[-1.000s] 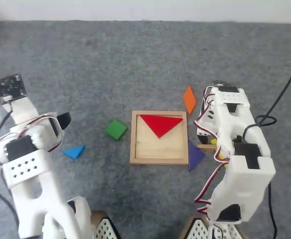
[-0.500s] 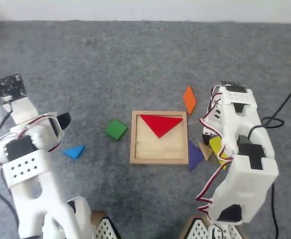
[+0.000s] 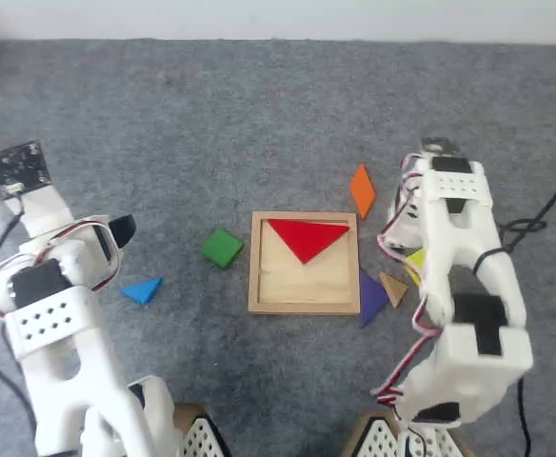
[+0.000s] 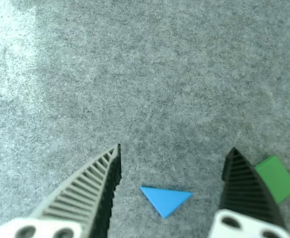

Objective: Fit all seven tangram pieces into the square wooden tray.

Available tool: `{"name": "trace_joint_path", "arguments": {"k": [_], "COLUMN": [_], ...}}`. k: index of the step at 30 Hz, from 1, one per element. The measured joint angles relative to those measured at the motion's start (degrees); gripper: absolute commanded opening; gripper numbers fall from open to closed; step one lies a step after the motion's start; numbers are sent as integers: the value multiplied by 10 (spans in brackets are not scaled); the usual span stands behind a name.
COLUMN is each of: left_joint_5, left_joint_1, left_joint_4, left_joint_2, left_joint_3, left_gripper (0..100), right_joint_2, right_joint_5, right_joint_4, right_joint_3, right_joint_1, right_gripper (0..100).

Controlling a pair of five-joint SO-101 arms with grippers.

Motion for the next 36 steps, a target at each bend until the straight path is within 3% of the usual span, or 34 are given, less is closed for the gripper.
{"name": "trace_joint_path", "arguments": {"k": [8,15,23,36], "left_joint_5": [0,0,0,0], "left_joint_1": [0,0,0,0], "left_joint_4": [0,0,0,0], "left_joint_2": [0,0,0,0], "left_joint_3": [0,0,0,0], "left_gripper": [318,318,318,318], "right_joint_2": [-72,-70,11,82], "right_joint_5": [24,44,47,47], "right_joint_4": [25,40,-1,-28], "right_joint_3": [0,0,0,0], "right_joint_1": [-89,-6,36,35], "right_gripper": [169,179,302,288]}}
